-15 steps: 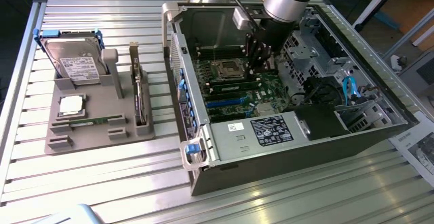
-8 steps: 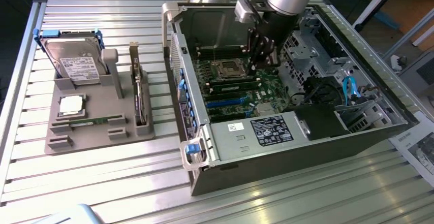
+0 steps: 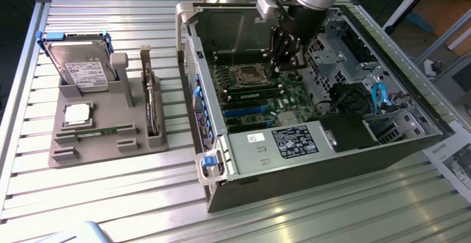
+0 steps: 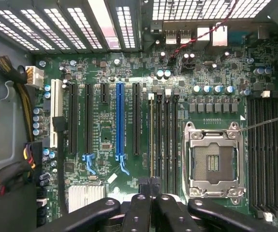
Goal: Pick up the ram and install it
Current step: 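Press down the ram until it locks into place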
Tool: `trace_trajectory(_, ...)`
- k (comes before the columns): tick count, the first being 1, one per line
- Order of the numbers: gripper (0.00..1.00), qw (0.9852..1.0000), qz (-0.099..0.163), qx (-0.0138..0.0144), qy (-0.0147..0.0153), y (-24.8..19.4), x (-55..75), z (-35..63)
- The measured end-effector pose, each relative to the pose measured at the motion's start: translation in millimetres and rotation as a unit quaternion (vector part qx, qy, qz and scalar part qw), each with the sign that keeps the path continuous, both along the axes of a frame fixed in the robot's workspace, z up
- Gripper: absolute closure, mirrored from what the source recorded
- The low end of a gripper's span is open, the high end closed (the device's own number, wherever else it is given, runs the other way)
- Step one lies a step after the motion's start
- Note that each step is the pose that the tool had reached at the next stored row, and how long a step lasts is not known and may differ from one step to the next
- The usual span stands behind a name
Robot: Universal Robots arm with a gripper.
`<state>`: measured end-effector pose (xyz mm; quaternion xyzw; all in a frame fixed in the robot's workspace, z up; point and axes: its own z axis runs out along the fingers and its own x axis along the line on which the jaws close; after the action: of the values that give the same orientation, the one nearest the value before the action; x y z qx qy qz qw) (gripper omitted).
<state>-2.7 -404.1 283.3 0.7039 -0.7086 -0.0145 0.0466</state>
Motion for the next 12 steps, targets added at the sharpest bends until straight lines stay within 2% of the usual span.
trace_trajectory(8,0.9,1.0,0.0,-0.0002,0.0,0.0,0.0,16.2)
trace_trajectory(12,0.9,1.0,0.0,-0.0002,0.0,0.0,0.0,29.8)
